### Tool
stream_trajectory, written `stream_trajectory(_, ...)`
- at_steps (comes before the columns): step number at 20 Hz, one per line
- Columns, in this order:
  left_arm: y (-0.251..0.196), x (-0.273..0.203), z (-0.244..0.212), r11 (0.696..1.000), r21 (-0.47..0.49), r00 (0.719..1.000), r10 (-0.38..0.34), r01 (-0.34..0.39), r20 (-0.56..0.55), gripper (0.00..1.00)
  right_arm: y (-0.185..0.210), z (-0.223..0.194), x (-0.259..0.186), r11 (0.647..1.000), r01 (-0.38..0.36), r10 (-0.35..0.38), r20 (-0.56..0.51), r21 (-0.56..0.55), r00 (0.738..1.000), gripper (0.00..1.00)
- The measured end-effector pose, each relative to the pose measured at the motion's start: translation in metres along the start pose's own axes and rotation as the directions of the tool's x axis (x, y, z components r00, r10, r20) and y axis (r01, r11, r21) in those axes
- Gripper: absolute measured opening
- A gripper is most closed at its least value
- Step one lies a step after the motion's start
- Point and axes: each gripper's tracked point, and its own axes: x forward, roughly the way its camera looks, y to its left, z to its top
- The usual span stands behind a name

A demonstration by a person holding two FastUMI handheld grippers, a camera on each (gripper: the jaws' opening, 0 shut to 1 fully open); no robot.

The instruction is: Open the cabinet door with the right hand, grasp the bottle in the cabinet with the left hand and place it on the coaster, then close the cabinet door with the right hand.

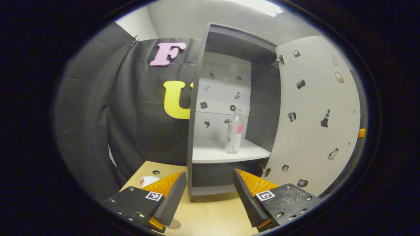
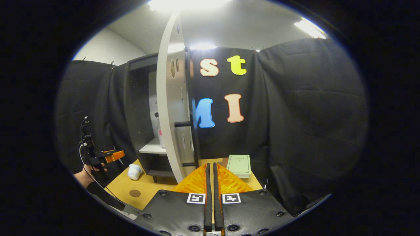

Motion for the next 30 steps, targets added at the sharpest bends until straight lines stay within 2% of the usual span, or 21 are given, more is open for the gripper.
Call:
stream_trajectory(1,0.001,0.01,0.004,1.0,0.005,1.0,-0.016,0.016,0.003,0.87,-0.011,-0.01,-0.005,0.998,0.052,-0.051,-0.025,0.033,0.998,0.0)
stream_trajectory(2,-0.001,0.018,0.008,0.999,0.011,0.999,-0.033,0.033,0.009,0.87,-0.021,-0.017,-0.008,0.992,0.102,-0.099,-0.041,0.078,0.994,0.05)
stream_trajectory(4,-0.008,0.033,0.024,0.997,0.02,0.997,-0.07,0.069,0.034,0.85,-0.034,-0.016,-0.01,0.969,0.179,-0.178,-0.022,0.17,0.984,0.05)
stream_trajectory(6,-0.013,0.045,0.033,0.995,0.036,0.995,-0.095,0.094,0.038,0.85,-0.047,-0.007,-0.002,0.945,0.217,-0.23,0.026,0.245,0.973,0.05)
stream_trajectory(7,-0.016,0.052,0.04,0.994,0.036,0.993,-0.106,0.104,0.048,0.85,-0.053,-0.005,0.005,0.938,0.231,-0.247,0.03,0.26,0.969,0.0)
stream_trajectory(8,-0.021,0.06,0.048,0.992,0.021,0.991,-0.124,0.123,0.058,0.87,-0.061,-0.007,0.01,0.936,0.253,-0.266,0.02,0.243,0.964,0.03)
stream_trajectory(9,-0.027,0.068,0.054,0.989,0.007,0.987,-0.147,0.146,0.066,0.86,-0.072,-0.008,0.018,0.939,0.281,-0.289,0.011,0.198,0.957,0.17)
stream_trajectory(10,-0.03,0.076,0.059,0.988,0.001,0.986,-0.151,0.152,0.075,0.87,-0.08,-0.006,0.025,0.94,0.3,-0.306,0.011,0.162,0.952,0.25)
stream_trajectory(11,-0.031,0.085,0.065,0.989,0.003,0.985,-0.15,0.151,0.082,0.86,-0.088,-0.003,0.032,0.939,0.313,-0.317,0.013,0.142,0.948,0.22)
stream_trajectory(12,-0.034,0.094,0.07,0.989,0.009,0.985,-0.15,0.15,0.087,0.85,-0.094,0.001,0.042,0.937,0.319,-0.324,0.018,0.141,0.946,0.37)
stream_trajectory(13,-0.037,0.103,0.074,0.989,0.018,0.985,-0.148,0.147,0.088,0.85,-0.097,0.006,0.054,0.938,0.312,-0.319,0.026,0.15,0.947,0.44)
stream_trajectory(14,-0.041,0.113,0.076,0.989,0.029,0.985,-0.15,0.148,0.087,0.87,-0.099,0.008,0.064,0.939,0.307,-0.316,0.036,0.156,0.948,0.64)
stream_trajectory(15,-0.046,0.122,0.079,0.988,0.04,0.985,-0.151,0.148,0.085,0.88,-0.106,0.011,0.074,0.938,0.308,-0.319,0.046,0.161,0.947,0.72)
stream_trajectory(17,-0.058,0.144,0.077,0.986,0.05,0.984,-0.161,0.157,0.074,0.88,-0.116,0.016,0.094,0.937,0.309,-0.321,0.056,0.164,0.945,0.96)
stream_trajectory(18,-0.064,0.156,0.075,0.986,0.046,0.984,-0.166,0.163,0.065,0.85,-0.121,0.016,0.102,0.935,0.314,-0.325,0.051,0.163,0.944,0.98)
stream_trajectory(23,-0.085,0.21,0.066,0.983,0.032,0.983,-0.184,0.183,0.026,0.88,-0.151,0.015,0.127,0.92,0.366,-0.374,0.033,0.143,0.927,0.98)
stream_trajectory(30,-0.094,0.264,0.051,0.982,0.106,0.987,-0.158,0.159,-0.014,0.88,-0.168,-0.001,0.163,0.91,0.383,-0.384,-0.025,0.158,0.923,0.98)
